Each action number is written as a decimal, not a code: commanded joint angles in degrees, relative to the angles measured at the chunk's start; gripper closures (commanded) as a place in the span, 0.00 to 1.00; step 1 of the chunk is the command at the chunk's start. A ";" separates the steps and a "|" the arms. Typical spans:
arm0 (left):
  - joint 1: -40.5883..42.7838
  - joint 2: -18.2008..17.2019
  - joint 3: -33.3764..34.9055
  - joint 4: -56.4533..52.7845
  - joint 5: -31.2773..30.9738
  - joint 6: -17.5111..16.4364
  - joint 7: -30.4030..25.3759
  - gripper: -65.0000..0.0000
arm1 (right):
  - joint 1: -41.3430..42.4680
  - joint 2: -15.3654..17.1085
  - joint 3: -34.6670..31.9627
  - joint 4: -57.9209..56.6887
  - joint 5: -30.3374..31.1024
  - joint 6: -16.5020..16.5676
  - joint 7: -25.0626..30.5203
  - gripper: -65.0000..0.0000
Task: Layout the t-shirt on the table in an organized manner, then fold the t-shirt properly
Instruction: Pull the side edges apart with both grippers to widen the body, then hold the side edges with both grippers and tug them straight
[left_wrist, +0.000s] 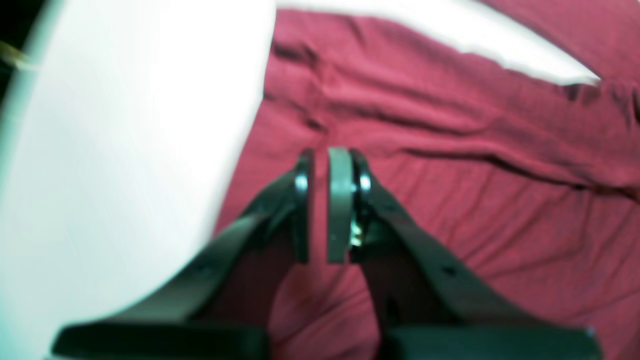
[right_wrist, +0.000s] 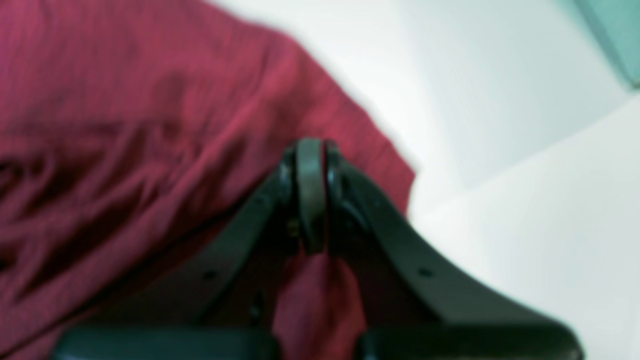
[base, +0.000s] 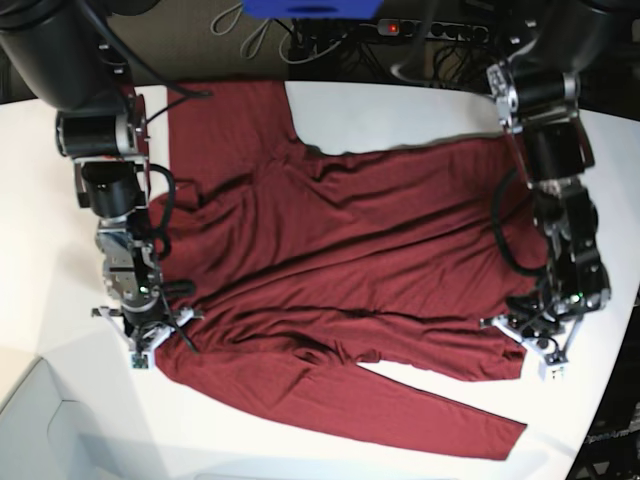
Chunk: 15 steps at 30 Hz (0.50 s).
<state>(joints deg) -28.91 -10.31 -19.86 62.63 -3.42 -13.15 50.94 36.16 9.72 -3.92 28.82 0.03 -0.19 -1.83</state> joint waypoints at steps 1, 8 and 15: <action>-4.37 -0.29 0.03 -4.30 1.00 0.36 -3.86 0.92 | 1.86 0.44 0.10 1.03 0.01 -0.47 1.69 1.00; -13.86 0.77 2.85 -41.75 9.44 0.44 -31.64 0.92 | -0.16 0.35 0.10 0.59 0.01 -0.30 1.61 1.00; -13.51 -2.31 2.67 -49.66 12.17 0.44 -41.57 0.92 | -0.51 0.44 -2.01 -1.79 0.01 -0.21 2.04 1.00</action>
<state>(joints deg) -41.67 -11.60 -17.15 12.91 7.64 -13.69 6.28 34.63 9.85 -5.91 26.63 0.05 -0.23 0.32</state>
